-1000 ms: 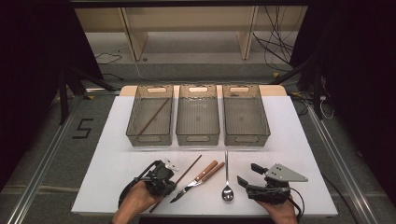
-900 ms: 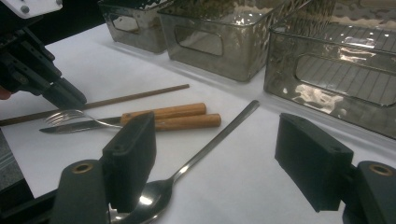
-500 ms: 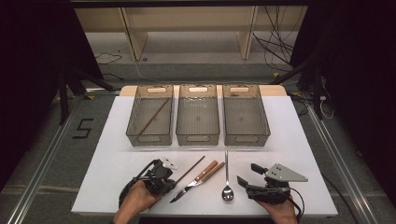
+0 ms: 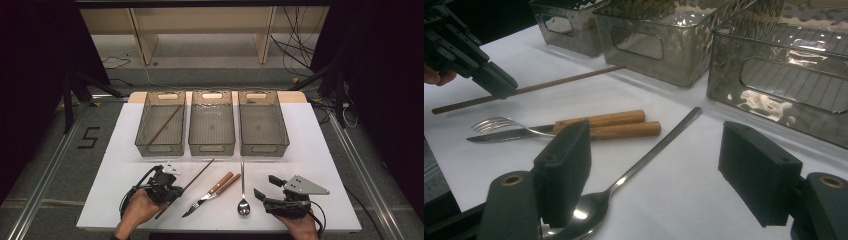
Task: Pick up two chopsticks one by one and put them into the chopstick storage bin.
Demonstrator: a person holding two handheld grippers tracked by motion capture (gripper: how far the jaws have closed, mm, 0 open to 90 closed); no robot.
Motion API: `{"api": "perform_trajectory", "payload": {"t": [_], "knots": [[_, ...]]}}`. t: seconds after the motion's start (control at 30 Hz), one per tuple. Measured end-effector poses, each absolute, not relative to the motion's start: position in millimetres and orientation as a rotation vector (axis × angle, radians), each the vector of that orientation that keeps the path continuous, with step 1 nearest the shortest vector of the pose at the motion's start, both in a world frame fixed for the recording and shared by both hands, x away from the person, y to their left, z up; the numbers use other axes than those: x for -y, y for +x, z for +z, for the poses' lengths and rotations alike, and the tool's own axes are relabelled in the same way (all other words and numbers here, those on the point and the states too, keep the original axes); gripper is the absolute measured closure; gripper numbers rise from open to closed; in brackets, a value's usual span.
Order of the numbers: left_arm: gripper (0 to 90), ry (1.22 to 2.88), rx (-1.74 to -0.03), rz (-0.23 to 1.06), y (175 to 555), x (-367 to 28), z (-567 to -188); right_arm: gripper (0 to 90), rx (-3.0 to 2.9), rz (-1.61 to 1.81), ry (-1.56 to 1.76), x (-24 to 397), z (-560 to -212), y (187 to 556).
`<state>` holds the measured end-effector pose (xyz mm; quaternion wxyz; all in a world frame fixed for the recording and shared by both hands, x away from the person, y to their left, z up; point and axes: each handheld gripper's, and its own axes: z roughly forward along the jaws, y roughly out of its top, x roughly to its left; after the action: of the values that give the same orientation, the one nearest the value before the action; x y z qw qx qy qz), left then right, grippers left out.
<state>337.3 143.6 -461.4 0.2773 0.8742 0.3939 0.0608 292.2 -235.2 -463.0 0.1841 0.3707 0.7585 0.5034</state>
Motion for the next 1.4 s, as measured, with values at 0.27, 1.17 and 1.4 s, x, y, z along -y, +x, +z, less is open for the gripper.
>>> {"api": "perform_trajectory", "payload": {"t": [0.27,1.17,1.4], "knots": [[84.8,2.319,-1.045,0.163,337.5,-152.8,-452.8,29.8,-2.139,1.419,1.044,235.2,-463.0,292.1],[84.8,2.098,-1.052,0.295,373.9,-189.5,-393.8,29.8,-2.133,1.42,1.053,235.9,-463.8,293.2],[84.8,2.053,-1.085,0.368,401.0,-199.8,-378.0,29.8,-2.131,1.425,1.054,236.6,-463.6,292.9]]}}
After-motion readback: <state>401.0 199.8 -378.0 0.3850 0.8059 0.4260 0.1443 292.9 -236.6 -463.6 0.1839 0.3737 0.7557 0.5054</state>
